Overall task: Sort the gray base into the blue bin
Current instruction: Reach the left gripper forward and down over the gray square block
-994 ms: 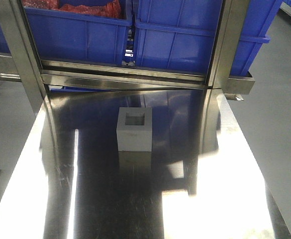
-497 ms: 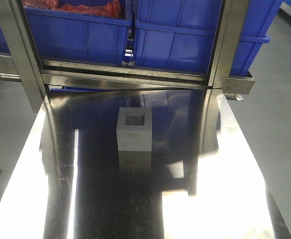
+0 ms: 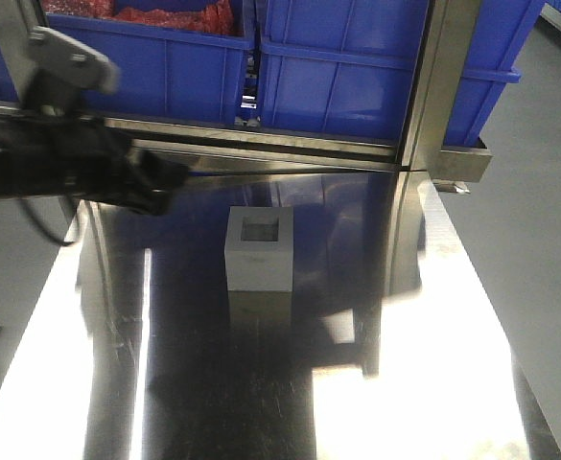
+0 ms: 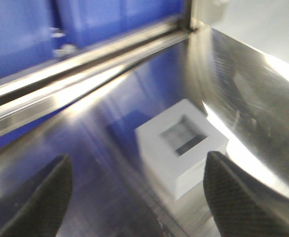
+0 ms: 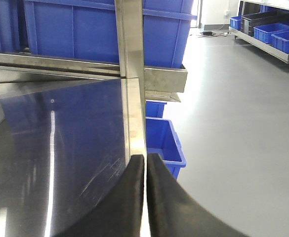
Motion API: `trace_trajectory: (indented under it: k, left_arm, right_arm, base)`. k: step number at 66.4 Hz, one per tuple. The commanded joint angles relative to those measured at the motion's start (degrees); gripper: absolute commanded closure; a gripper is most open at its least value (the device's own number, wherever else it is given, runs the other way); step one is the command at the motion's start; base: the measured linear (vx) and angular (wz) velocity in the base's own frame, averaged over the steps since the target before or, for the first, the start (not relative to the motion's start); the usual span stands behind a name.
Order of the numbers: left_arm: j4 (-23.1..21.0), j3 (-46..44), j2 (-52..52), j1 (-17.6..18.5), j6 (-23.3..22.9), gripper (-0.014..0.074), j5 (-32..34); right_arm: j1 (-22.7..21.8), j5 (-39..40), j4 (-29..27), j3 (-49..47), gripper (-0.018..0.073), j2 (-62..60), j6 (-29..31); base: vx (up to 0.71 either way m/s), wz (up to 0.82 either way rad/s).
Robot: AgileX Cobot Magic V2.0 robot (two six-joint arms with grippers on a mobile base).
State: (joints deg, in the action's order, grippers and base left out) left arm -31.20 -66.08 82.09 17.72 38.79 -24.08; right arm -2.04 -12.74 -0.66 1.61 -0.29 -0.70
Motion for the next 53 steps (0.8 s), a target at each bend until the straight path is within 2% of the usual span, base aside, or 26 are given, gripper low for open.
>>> trace_trajectory:
  k: [1, 7, 10, 15, 18, 21, 38, 53]
  left_arm:
    - [9.13, -5.91, 3.37, 3.56, -10.95, 0.0073, 3.76]
    - [23.49, -10.49, 7.53, 6.17, -25.37, 0.0078, 1.6]
    - [28.79, -12.55, 9.8, 7.33, -31.81, 0.0078, -0.04]
    - [34.73, -16.55, 13.31, 8.43, -41.76, 0.0078, -3.58]
    - [35.56, -18.27, 15.12, 8.44, -44.44, 0.0078, -4.65]
    - [35.31, -19.77, 17.1, 8.44, -45.91, 0.0076, -5.41]
    - [30.73, -24.91, 25.01, 8.37, -45.95, 0.0034, -5.96]
    - [30.33, -24.91, 28.48, 8.37, -46.61, 0.0006, -5.0]
  right_arm:
    - [0.04, 4.15, 0.26, 0.1, 0.0564, 1.03, 0.7]
    - [0.04, 4.15, 0.26, 0.1, 0.0564, 1.03, 0.7]
    - [0.04, 4.15, 0.26, 0.1, 0.0564, 1.03, 0.7]
    - [0.04, 4.15, 0.26, 0.1, 0.0564, 1.03, 0.7]
    - [0.04, 4.15, 0.26, 0.1, 0.0564, 1.03, 0.7]
    - [0.04, 4.15, 0.26, 0.1, 0.0564, 1.03, 0.7]
    - [0.04, 4.15, 0.26, 0.1, 0.0564, 1.03, 0.7]
    - [0.04, 4.15, 0.26, 0.1, 0.0564, 1.03, 0.7]
  base:
    - [0.0, 0.0]
    - [0.0, 0.0]
    - [0.0, 0.0]
    - [0.0, 0.0]
    - [0.0, 0.0]
    - [0.0, 0.0]
    - [0.0, 0.0]
    - [0.0, 0.0]
